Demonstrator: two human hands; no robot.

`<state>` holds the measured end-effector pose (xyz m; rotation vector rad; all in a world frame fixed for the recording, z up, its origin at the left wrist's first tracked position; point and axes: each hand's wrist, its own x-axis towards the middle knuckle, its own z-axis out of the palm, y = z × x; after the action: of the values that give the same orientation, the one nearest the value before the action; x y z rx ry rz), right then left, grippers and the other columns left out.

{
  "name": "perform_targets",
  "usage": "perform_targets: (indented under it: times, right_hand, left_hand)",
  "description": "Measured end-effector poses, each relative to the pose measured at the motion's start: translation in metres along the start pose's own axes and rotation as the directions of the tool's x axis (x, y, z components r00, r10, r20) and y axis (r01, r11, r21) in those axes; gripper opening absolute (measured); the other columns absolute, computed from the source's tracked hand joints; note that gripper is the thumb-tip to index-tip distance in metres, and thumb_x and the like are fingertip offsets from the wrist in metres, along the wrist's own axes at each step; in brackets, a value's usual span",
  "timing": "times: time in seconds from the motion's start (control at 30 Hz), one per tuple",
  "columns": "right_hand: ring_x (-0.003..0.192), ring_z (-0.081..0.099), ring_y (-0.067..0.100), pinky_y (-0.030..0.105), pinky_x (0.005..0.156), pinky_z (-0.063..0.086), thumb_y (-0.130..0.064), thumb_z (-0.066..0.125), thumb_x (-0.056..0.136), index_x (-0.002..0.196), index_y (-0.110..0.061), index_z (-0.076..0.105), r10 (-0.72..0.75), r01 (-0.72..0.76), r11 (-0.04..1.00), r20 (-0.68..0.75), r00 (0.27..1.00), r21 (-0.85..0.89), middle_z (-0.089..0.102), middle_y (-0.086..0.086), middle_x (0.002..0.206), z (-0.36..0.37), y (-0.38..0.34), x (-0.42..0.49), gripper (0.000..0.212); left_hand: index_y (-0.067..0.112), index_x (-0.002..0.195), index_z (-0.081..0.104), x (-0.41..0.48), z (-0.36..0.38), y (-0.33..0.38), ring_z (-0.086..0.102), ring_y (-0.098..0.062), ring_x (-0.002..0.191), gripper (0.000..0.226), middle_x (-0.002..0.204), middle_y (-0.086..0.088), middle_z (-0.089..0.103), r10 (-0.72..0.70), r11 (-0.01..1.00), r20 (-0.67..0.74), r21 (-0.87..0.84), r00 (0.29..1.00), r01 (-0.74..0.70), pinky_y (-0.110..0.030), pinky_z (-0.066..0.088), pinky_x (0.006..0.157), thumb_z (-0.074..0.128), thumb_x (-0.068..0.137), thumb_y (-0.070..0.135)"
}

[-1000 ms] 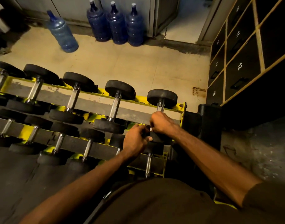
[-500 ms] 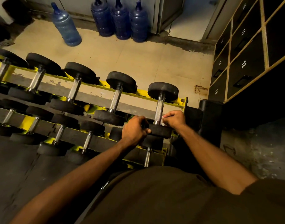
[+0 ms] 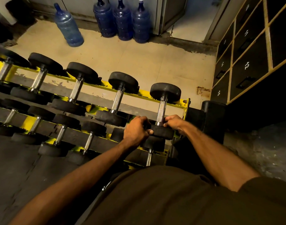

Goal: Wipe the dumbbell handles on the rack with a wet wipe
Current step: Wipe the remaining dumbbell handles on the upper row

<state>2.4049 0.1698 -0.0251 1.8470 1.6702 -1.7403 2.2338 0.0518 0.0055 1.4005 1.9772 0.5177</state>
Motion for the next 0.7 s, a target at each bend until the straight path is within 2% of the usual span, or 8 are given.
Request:
perform_targets:
  times: [0.17, 0.33, 0.4, 0.47, 0.53, 0.57, 0.6, 0.7]
  right_hand:
    - [0.093, 0.059, 0.015, 0.027, 0.071, 0.046, -0.013, 0.072, 0.086, 0.088, -0.016, 0.073, -0.082, 0.084, 0.995, -0.033, 0.996, 0.058, 0.068, -0.001, 0.095, -0.012, 0.003, -0.015, 0.004]
    - [0.09, 0.066, 0.011, 0.022, 0.068, 0.053, -0.009, 0.077, 0.082, 0.08, -0.021, 0.073, -0.316, 0.307, 0.945, -0.073, 0.946, -0.116, 0.071, -0.003, 0.089, -0.008, -0.002, -0.024, 0.012]
    - [0.088, 0.065, 0.007, 0.024, 0.071, 0.056, -0.013, 0.079, 0.08, 0.082, -0.024, 0.074, -0.42, 0.384, 0.896, -0.146, 0.896, -0.223, 0.07, -0.008, 0.086, -0.003, -0.004, -0.021, 0.012]
    - [0.086, 0.065, 0.005, 0.027, 0.076, 0.058, -0.015, 0.078, 0.081, 0.089, -0.02, 0.075, -0.499, 0.434, 0.863, -0.317, 0.806, -0.258, 0.071, -0.008, 0.088, 0.003, -0.003, -0.014, 0.01]
    - [0.084, 0.065, 0.004, 0.03, 0.078, 0.06, -0.016, 0.077, 0.082, 0.095, -0.017, 0.076, -0.509, 0.455, 0.859, -0.478, 0.716, -0.234, 0.072, -0.006, 0.09, 0.008, -0.002, -0.008, 0.013]
    - [0.084, 0.065, 0.004, 0.031, 0.078, 0.06, -0.018, 0.077, 0.082, 0.095, -0.018, 0.076, -0.51, 0.453, 0.859, -0.495, 0.704, -0.24, 0.072, -0.007, 0.09, 0.011, -0.001, -0.008, 0.013]
    - [0.083, 0.064, 0.003, 0.031, 0.077, 0.06, -0.019, 0.078, 0.081, 0.094, -0.019, 0.077, -0.527, 0.45, 0.85, -0.449, 0.722, -0.275, 0.071, -0.008, 0.088, 0.012, -0.002, -0.011, 0.013]
    - [0.083, 0.064, 0.004, 0.028, 0.077, 0.059, -0.017, 0.081, 0.08, 0.095, -0.016, 0.079, -0.534, 0.452, 0.813, -0.164, 0.829, -0.367, 0.073, -0.005, 0.089, 0.009, -0.009, -0.021, 0.015]
  left_hand:
    - [0.03, 0.088, 0.061, 0.0, 0.0, -0.002, 0.061, -0.014, 0.095, 0.027, 0.106, 0.008, 0.06, 0.009, 1.0, -0.006, -0.011, 1.0, -0.009, -0.044, 0.058, 0.083, 0.085, 0.077, 0.031]
    - [0.031, 0.089, 0.059, 0.0, 0.002, -0.002, 0.062, -0.013, 0.091, 0.03, 0.105, 0.01, 0.06, 0.004, 1.0, -0.021, -0.004, 1.0, -0.005, -0.043, 0.059, 0.079, 0.086, 0.075, 0.032]
    - [0.032, 0.095, 0.06, 0.0, 0.002, -0.001, 0.062, -0.013, 0.093, 0.031, 0.108, 0.009, 0.06, 0.008, 1.0, -0.013, 0.001, 1.0, -0.008, -0.042, 0.059, 0.079, 0.085, 0.076, 0.031]
    - [0.031, 0.101, 0.061, -0.001, 0.003, -0.001, 0.062, -0.012, 0.095, 0.031, 0.112, 0.009, 0.06, 0.016, 1.0, 0.002, 0.01, 1.0, -0.016, -0.041, 0.06, 0.08, 0.084, 0.079, 0.031]
    - [0.032, 0.102, 0.062, -0.002, 0.004, -0.001, 0.062, -0.013, 0.096, 0.031, 0.113, 0.009, 0.059, 0.025, 0.999, -0.002, 0.026, 1.0, -0.025, -0.042, 0.06, 0.08, 0.083, 0.08, 0.031]
    - [0.032, 0.102, 0.061, -0.001, 0.004, -0.001, 0.063, -0.014, 0.096, 0.031, 0.113, 0.009, 0.059, 0.024, 0.999, -0.007, 0.03, 1.0, -0.024, -0.043, 0.06, 0.08, 0.083, 0.08, 0.031]
    - [0.032, 0.101, 0.061, -0.001, 0.004, -0.001, 0.063, -0.015, 0.096, 0.03, 0.113, 0.008, 0.059, 0.022, 0.999, -0.01, 0.034, 1.0, -0.022, -0.043, 0.06, 0.08, 0.083, 0.08, 0.032]
    - [0.031, 0.097, 0.061, -0.001, 0.002, 0.0, 0.061, -0.017, 0.096, 0.028, 0.111, 0.006, 0.059, 0.014, 0.998, -0.011, 0.059, 1.0, -0.013, -0.043, 0.058, 0.082, 0.082, 0.08, 0.033]
